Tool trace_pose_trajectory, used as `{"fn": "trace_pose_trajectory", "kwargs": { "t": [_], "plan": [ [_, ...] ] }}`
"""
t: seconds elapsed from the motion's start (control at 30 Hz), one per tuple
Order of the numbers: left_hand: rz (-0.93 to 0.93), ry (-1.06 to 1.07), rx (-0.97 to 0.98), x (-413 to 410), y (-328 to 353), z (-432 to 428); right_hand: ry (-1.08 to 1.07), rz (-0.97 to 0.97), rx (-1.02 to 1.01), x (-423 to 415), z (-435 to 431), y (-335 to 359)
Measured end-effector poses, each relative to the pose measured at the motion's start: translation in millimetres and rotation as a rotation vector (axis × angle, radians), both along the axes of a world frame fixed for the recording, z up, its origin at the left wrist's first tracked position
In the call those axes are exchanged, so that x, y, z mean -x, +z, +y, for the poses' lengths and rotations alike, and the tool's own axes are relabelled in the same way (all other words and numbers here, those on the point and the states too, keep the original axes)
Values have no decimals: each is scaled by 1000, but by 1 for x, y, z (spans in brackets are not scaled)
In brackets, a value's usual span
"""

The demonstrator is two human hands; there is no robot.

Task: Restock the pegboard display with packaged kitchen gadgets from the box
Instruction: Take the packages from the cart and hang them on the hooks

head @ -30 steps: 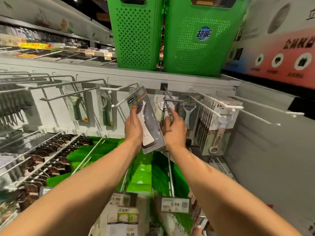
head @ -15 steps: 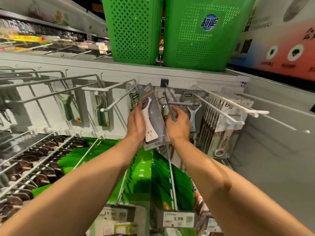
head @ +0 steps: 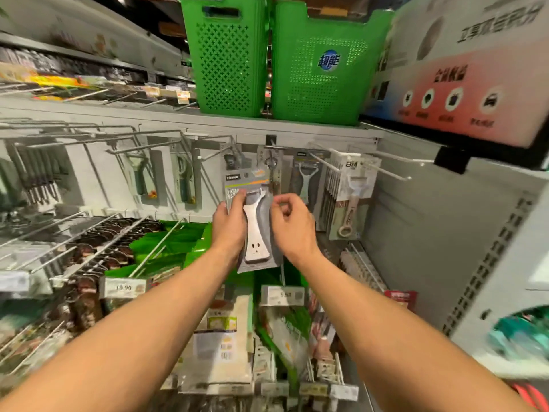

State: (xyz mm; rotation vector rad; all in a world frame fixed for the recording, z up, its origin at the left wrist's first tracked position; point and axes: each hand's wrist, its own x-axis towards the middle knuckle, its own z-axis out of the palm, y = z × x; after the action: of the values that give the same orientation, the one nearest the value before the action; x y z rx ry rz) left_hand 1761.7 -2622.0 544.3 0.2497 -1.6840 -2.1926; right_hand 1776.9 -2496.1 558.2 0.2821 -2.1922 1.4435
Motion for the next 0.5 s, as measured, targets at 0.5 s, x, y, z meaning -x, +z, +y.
{"fn": "trace_pose_trajectory", "kwargs": {
  "t": [0.5],
  "plan": [
    [96, -214, 166, -66, 27, 86, -202, 20, 117, -77, 78, 18]
  ]
}}
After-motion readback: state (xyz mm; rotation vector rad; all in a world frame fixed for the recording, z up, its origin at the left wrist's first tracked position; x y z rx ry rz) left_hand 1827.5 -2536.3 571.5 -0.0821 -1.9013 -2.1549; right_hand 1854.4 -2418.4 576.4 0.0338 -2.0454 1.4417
